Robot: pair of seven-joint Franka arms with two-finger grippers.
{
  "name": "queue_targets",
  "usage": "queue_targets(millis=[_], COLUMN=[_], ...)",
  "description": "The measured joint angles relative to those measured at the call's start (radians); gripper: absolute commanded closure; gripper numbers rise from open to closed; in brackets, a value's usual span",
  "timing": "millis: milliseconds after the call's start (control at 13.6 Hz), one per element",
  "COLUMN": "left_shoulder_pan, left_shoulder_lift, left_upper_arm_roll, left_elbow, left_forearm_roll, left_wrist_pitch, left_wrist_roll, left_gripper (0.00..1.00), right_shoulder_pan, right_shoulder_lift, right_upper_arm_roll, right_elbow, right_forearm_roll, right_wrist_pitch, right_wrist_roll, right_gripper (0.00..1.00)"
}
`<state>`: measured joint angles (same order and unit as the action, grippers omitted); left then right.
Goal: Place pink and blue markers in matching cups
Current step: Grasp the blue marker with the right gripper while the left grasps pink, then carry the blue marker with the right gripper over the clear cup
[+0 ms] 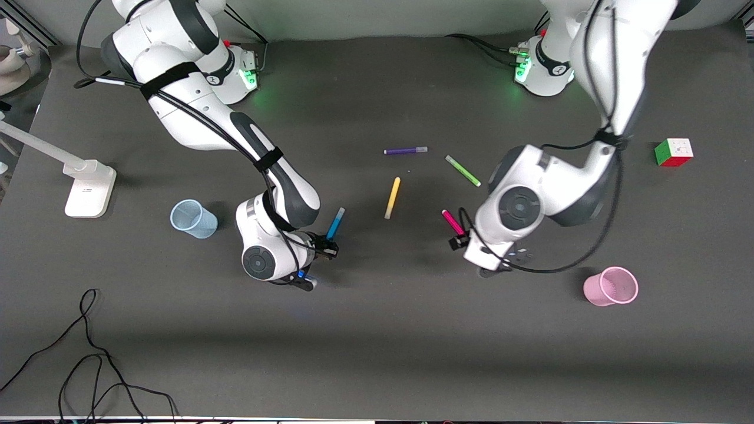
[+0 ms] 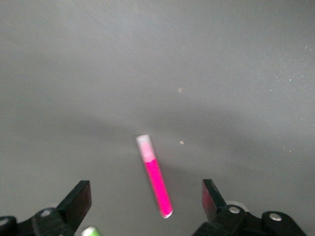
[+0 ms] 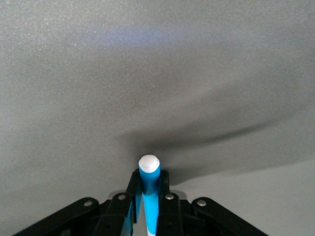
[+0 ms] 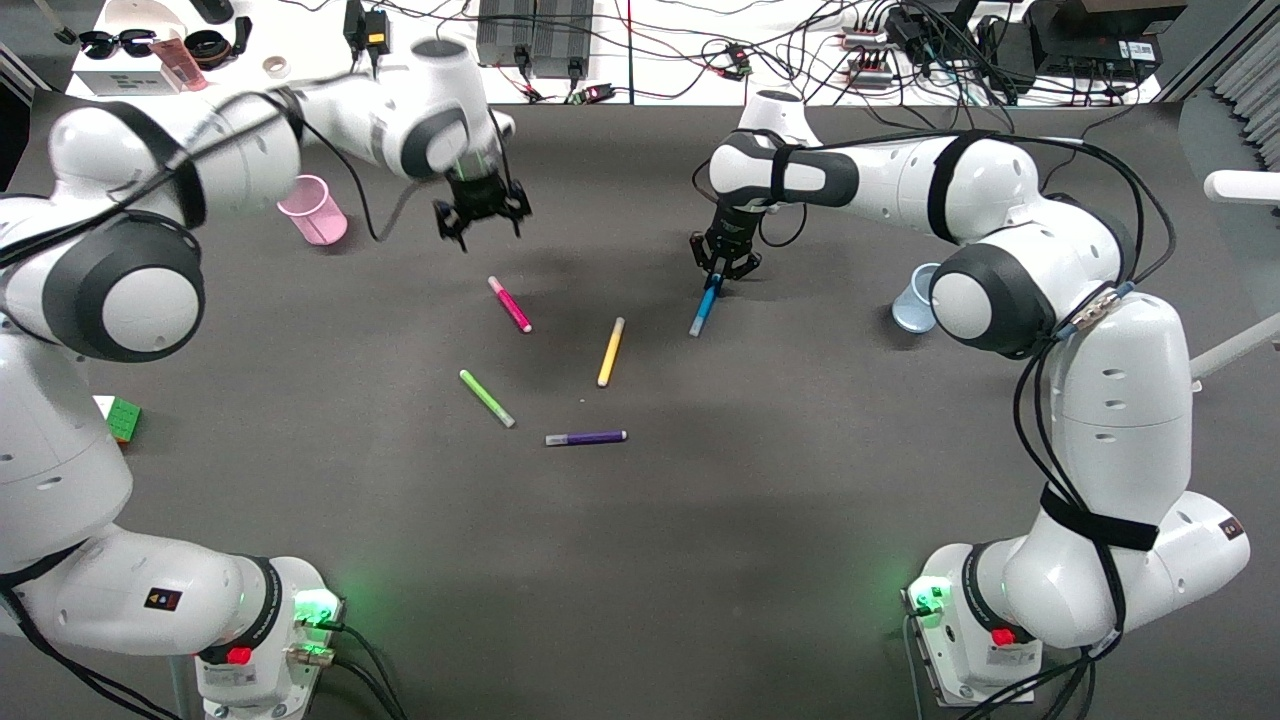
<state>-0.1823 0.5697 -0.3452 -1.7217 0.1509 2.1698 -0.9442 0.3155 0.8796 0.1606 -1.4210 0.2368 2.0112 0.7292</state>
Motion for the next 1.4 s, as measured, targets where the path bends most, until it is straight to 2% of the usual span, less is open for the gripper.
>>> queue_targets(millis=[221,369,516,664,811,1033,1107,1254,1328,1402], left_shoulder_pan=[-0.030,-0.034,-0.034,-0.038,-0.042,-0.048,-0.051,-0.055,-0.056,-0.056], left_shoulder_lift=[0.002,0.001,0.001,0.001,0.001,0.001,0.001,0.001,0.000,0.000], left_upper_arm_roll=[0.000,0.001,0.001,0.001,0.001,0.001,0.001,0.001,0.001,0.001], left_elbow=[-0.133,-0.199,-0.237,-0.246,-0.246,-0.248,-0.251,-0.260,-0.264,-0.268], left_forearm_roll=[0.041,0.049,0.050,0.051,0.051,0.052,0.052,0.052,0.052,0.052], left_wrist_pitch=[0.159,0.247,0.286,0.293,0.294,0.294,0.294,0.294,0.294,0.294], left_wrist_roll=[-0.099,-0.120,-0.133,-0.142,-0.147,-0.150,-0.151,-0.153,-0.153,-0.154], left_gripper=[0.02,0.07,0.18,0.31,0.40,0.52,0.55,0.62,0.74,0.92], right_shoulder_pan=[-0.016,-0.026,-0.033,-0.034,-0.038,-0.048,-0.051,-0.050,-0.044,-0.037], right_shoulder_lift=[-0.023,-0.095,-0.210,-0.341,-0.472,-0.671,-0.739,-0.869,-0.919,-0.952], right_upper_arm_roll=[-0.007,-0.043,-0.101,-0.187,-0.287,-0.428,-0.454,-0.467,-0.466,-0.464], right_elbow=[0.030,0.053,0.049,-0.006,-0.116,-0.350,-0.441,-0.651,-0.756,-0.847], right_forearm_roll=[-0.005,-0.018,-0.024,-0.039,-0.081,-0.096,-0.103,-0.175,-0.208,-0.224], right_wrist_pitch=[-0.037,-0.115,-0.185,-0.211,-0.182,-0.041,0.018,0.202,0.305,0.390], right_wrist_roll=[0.000,-0.008,-0.066,-0.189,-0.372,-0.651,-0.706,-0.744,-0.744,-0.744], right_gripper=[1.00,1.00,1.00,1.00,1.00,1.00,1.00,1.00,1.00,1.00])
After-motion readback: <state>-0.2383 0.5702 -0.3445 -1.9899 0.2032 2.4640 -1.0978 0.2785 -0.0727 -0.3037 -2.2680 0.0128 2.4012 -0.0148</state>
